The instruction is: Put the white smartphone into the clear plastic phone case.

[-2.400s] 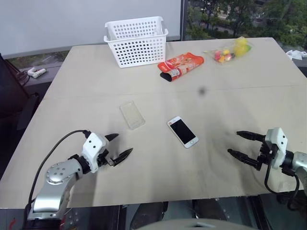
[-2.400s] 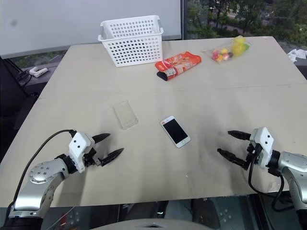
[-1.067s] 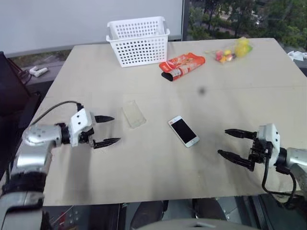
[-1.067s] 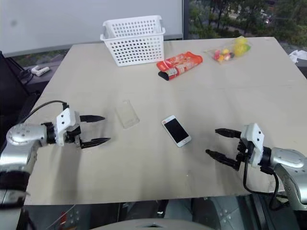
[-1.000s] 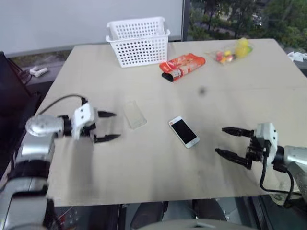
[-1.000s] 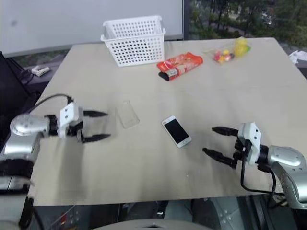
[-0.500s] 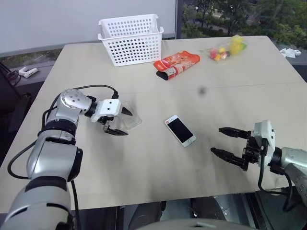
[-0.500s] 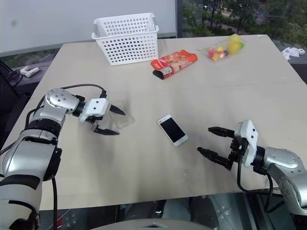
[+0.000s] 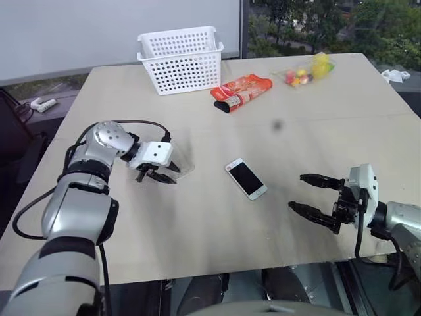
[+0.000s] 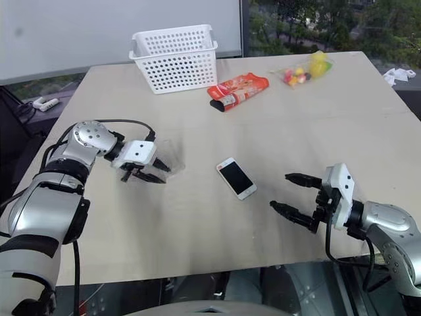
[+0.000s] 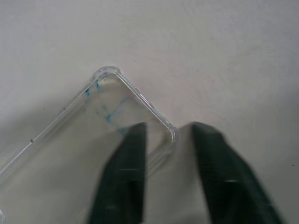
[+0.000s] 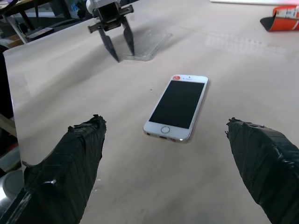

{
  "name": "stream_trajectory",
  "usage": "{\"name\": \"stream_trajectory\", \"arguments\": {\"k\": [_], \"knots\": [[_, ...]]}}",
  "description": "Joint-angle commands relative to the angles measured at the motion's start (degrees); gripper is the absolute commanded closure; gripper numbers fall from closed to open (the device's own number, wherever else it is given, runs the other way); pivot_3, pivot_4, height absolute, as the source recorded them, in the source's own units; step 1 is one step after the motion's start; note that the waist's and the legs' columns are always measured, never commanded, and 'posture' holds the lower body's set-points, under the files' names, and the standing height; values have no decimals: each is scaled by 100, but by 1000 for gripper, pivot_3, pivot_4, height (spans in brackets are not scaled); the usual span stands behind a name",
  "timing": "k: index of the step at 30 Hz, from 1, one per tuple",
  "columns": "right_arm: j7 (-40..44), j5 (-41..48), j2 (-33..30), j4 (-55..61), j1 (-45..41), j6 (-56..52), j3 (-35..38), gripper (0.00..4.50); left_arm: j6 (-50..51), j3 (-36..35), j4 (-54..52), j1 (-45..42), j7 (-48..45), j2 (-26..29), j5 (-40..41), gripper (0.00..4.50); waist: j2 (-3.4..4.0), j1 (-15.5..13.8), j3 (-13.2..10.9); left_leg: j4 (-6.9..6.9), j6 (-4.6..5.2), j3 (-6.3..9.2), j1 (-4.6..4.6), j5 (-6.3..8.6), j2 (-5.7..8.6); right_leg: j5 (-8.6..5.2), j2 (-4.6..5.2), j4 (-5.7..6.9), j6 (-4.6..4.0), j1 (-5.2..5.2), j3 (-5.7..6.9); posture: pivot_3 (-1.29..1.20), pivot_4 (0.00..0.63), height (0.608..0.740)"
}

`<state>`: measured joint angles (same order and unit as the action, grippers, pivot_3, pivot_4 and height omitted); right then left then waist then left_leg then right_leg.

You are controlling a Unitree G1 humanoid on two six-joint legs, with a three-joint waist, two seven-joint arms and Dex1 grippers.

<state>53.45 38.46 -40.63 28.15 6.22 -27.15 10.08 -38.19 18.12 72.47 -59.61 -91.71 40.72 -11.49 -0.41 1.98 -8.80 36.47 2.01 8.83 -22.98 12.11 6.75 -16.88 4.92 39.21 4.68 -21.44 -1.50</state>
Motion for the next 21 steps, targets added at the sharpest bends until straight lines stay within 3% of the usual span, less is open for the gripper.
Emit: {"name": "stream_trajectory", "arguments": {"k": [1,4,9,16,21], "knots": [[8,37,-37,132,-76,92,115,0,66,29,49,228,-79,-155,82,4454,2,1,2,0,0,-4,2,0,1,1,1,-2,-1,2,-3,0,150,740],[13,31,-37,119,-84,103,121,0,195,-4,-81,279,-79,-261,414,4454,3,-41,3,0,0,-5,2,0,3,5,5,-2,-8,2,-4,0,150,740],[-5,25,-3,144,-69,116,89,0,1697,-140,-1277,740,-79,-463,1512,4454,2,-169,2,0,0,4,-10,0,7,6,8,-18,-8,1,3,0,150,740],[-26,8,58,119,-140,129,-17,0,5796,-358,-6065,2684,468,-79,2288,4454,1,-96,-1,27,-1,29,-81,-1,7,9,22,-29,-9,-42,-3,0,150,740],[32,-45,56,-13,-282,173,-81,0,8948,-387,-8604,3263,1707,-268,3003,4454,2,-120,-4,19,-1,45,-77,0,1,9,19,-25,-13,-42,-2,0,150,740]]}}
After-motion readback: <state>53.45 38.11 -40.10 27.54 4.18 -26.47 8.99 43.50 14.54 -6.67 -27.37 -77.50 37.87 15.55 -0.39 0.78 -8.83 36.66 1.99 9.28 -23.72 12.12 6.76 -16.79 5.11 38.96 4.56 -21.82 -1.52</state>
